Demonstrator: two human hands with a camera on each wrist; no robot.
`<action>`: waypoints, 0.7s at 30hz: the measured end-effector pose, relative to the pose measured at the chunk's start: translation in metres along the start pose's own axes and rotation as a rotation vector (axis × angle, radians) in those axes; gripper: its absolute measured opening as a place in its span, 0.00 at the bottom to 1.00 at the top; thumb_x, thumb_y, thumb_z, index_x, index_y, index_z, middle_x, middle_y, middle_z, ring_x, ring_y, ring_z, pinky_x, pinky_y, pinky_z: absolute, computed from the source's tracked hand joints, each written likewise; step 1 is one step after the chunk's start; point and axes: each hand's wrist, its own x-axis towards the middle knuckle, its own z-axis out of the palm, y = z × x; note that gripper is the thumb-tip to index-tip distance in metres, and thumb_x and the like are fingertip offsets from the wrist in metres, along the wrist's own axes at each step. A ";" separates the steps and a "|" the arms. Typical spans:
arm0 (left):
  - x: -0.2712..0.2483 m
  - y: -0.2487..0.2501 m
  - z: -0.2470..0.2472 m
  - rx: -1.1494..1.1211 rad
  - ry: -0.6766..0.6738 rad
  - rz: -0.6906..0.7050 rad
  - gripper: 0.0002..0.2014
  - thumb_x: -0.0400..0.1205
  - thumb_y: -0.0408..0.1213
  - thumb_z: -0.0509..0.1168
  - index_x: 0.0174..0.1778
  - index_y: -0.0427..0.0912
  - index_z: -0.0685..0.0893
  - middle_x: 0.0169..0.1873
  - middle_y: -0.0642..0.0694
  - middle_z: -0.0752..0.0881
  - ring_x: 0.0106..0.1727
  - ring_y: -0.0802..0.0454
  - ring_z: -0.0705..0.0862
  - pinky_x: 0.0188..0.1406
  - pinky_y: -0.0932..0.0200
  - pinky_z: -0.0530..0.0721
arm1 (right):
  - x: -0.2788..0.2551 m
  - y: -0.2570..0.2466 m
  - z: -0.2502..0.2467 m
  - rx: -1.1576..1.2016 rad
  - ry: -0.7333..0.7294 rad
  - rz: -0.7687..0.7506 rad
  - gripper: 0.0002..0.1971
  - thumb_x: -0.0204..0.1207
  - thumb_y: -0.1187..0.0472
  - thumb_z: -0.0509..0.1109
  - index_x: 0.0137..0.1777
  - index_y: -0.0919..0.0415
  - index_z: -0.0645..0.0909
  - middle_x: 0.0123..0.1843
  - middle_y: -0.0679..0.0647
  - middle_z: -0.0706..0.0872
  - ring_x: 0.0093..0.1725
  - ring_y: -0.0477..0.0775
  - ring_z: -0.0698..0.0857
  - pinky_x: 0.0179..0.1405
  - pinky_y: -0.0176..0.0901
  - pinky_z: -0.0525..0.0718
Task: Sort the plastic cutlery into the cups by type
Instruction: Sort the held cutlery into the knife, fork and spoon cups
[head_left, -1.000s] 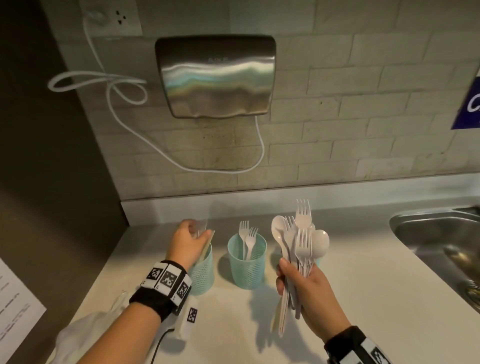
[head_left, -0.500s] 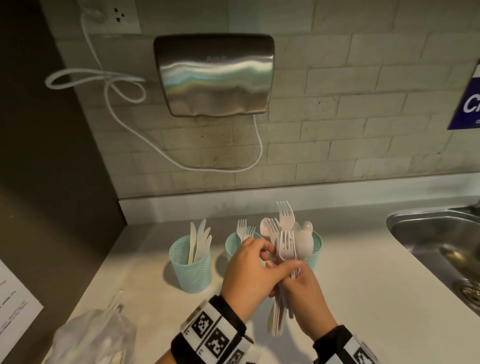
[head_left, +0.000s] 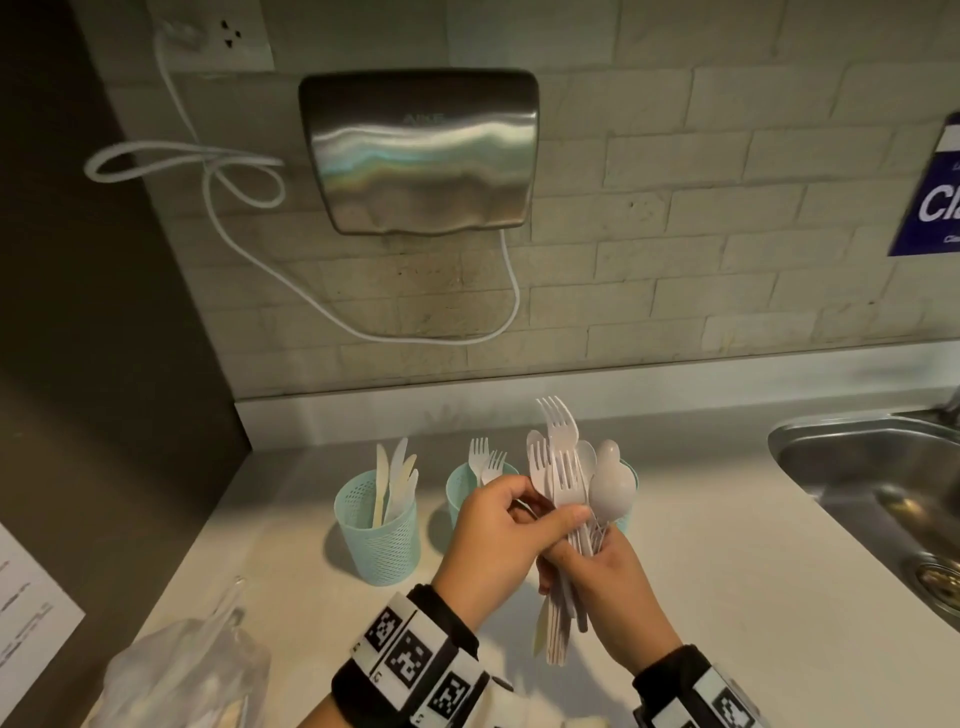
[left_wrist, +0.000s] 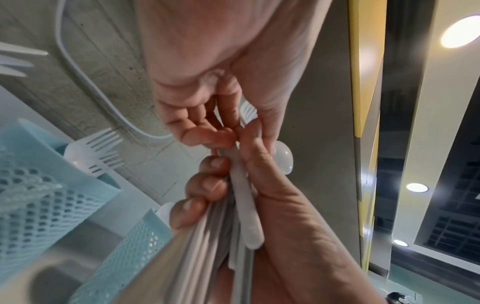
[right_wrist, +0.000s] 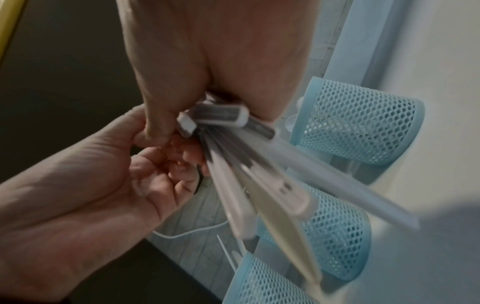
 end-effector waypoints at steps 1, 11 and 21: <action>-0.001 0.001 0.000 -0.018 -0.017 -0.002 0.11 0.72 0.37 0.76 0.49 0.41 0.87 0.41 0.46 0.92 0.43 0.54 0.91 0.45 0.59 0.88 | 0.000 -0.001 -0.001 -0.003 -0.014 0.002 0.12 0.73 0.59 0.74 0.52 0.66 0.80 0.27 0.57 0.80 0.27 0.54 0.78 0.30 0.41 0.82; 0.005 0.000 -0.008 -0.135 -0.053 -0.008 0.07 0.78 0.33 0.69 0.52 0.40 0.85 0.36 0.49 0.88 0.34 0.58 0.84 0.33 0.65 0.80 | -0.003 -0.005 -0.006 0.020 -0.058 0.046 0.25 0.72 0.37 0.61 0.46 0.60 0.80 0.31 0.61 0.80 0.29 0.56 0.78 0.27 0.43 0.77; 0.006 -0.001 -0.014 -0.203 -0.090 0.013 0.08 0.82 0.33 0.64 0.57 0.41 0.80 0.44 0.43 0.91 0.45 0.52 0.89 0.44 0.59 0.86 | 0.000 -0.004 -0.001 0.066 0.073 0.008 0.16 0.78 0.46 0.61 0.56 0.52 0.84 0.36 0.63 0.86 0.33 0.60 0.83 0.41 0.47 0.81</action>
